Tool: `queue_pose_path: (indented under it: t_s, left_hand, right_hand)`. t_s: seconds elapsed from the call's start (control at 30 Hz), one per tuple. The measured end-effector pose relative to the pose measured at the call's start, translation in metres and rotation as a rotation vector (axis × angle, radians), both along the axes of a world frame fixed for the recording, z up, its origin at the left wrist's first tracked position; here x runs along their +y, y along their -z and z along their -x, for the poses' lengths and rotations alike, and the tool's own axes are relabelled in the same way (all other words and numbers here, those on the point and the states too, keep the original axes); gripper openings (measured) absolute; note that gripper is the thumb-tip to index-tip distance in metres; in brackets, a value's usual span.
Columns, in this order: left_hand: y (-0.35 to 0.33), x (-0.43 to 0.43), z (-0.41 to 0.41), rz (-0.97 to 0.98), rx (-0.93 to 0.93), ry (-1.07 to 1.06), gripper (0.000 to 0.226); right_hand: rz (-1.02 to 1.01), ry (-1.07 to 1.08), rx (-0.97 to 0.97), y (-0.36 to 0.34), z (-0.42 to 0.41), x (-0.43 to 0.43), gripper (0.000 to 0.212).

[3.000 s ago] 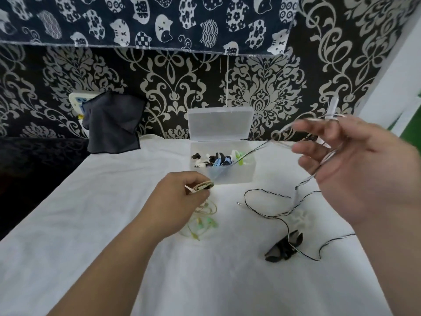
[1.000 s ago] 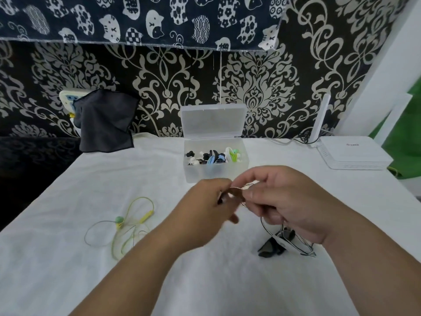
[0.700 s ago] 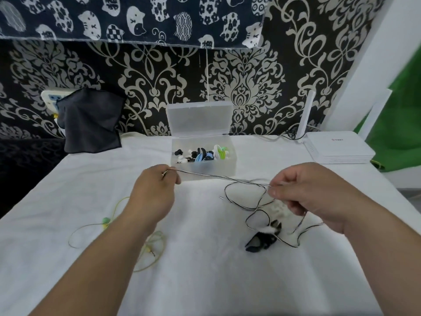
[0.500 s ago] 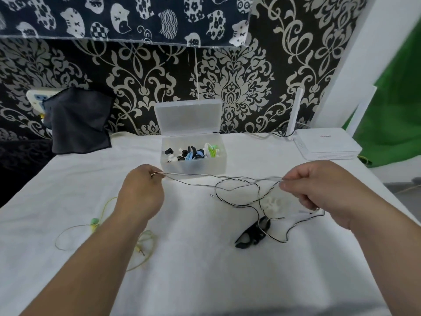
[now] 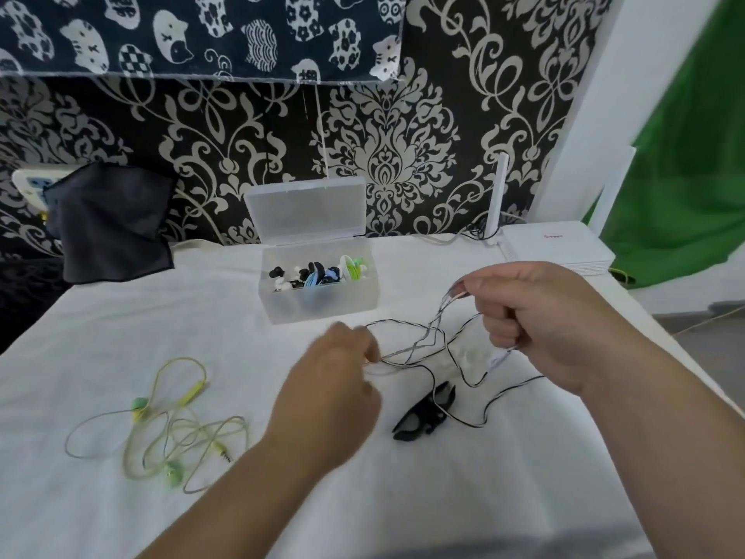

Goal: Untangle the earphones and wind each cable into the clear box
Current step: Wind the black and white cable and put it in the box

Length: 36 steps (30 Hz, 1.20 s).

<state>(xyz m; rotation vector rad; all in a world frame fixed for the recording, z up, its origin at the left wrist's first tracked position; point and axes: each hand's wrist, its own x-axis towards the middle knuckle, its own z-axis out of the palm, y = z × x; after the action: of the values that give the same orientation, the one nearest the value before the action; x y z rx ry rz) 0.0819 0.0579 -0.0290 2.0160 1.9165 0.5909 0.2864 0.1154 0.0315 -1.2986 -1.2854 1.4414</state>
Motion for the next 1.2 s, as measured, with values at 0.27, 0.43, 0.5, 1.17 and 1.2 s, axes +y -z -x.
queue_pose_path:
  t_s: [0.27, 0.43, 0.5, 1.17, 1.2]
  left_hand:
    - [0.037, -0.018, -0.035, 0.025, 0.113, 0.312, 0.043]
    - [0.035, -0.017, -0.025, -0.002, 0.137, 0.301, 0.025]
    - [0.025, -0.012, -0.016, 0.036, -0.001, 0.249, 0.022]
    - [-0.035, 0.003, 0.063, -0.173, -0.891, -0.185, 0.032]
    - [-0.034, 0.004, 0.062, -0.157, -0.877, -0.160, 0.032]
  right_hand:
    - [0.007, -0.034, -0.117, 0.001, 0.018, -0.001, 0.027]
    - [-0.008, -0.041, -0.127, 0.001, 0.023, -0.001, 0.027]
    - [-0.011, -0.013, -0.125, 0.001, 0.025, 0.001, 0.025]
    - [-0.227, -0.727, -0.766, -0.002, 0.092, -0.026, 0.021]
    - [-0.272, -0.711, -0.741, -0.003, 0.095, -0.027, 0.021]
